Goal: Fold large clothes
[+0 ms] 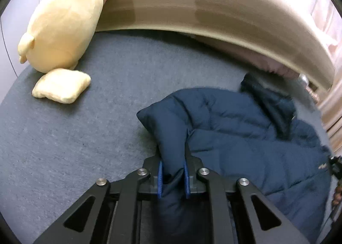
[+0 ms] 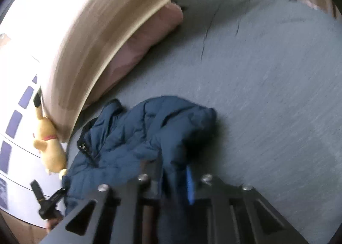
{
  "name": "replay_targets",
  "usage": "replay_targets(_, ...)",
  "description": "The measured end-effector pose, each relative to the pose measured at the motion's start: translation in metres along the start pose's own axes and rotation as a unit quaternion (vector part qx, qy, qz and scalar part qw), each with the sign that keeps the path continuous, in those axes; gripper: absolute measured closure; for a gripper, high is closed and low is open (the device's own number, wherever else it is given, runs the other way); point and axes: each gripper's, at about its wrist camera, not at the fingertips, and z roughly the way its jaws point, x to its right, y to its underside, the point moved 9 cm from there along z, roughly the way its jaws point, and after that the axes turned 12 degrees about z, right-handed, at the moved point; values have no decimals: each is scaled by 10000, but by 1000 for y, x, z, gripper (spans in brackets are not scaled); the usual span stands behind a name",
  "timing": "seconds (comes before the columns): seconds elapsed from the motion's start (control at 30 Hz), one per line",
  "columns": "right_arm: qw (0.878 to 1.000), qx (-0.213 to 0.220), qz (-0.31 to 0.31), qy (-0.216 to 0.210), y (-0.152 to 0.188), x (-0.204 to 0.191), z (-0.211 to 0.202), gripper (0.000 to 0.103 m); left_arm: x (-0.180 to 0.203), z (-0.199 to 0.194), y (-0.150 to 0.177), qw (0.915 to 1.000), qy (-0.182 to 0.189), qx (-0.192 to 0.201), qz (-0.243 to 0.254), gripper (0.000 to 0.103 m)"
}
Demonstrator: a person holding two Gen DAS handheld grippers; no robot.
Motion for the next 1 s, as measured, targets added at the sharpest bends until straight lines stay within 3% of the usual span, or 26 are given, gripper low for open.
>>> replay_targets(0.07,9988,-210,-173,399,10,13,20,87,0,3,5,10000,-93,9,6,87)
replay_targets(0.23,9996,52,99,248,3,8,2,73,7,-7,4,9996,-249,-24,109,82)
replay_targets(0.3,9984,382,-100,397,0,-2,-17,57,6,-12,3,9995,-304,16,124,76)
replay_targets(0.33,9970,557,-264,463,-1,-8,-30,35,6,-15,4,9990,-410,42,156,72)
replay_targets(0.37,9954,714,-432,467,2,-17,-39,27,3,-18,0,9984,-508,70,226,66)
replay_targets(0.53,9875,942,-1149,524,21,-59,-50,27,0,-19,2,9955,-766,149,535,65)
replay_targets(0.67,9862,940,-1037,879,31,-39,-47,27,3,-25,2,9943,-837,228,613,63)
replay_targets(0.73,9897,728,-857,882,37,-23,-43,27,5,-32,3,9937,-857,269,663,52)
replay_targets(0.8,9915,576,-775,871,43,-10,-46,27,5,-42,7,9949,-783,239,581,34)
replay_targets(0.87,9946,369,-628,746,47,-4,-43,27,8,-54,13,9979,-448,306,358,28)
replay_targets(0.93,9969,254,-391,640,48,3,-40,27,12,-55,17,9988,-309,278,276,27)
replay_targets(1.0,9982,115,-236,547,50,7,-34,26,19,-42,28,9993,-190,-56,307,27)
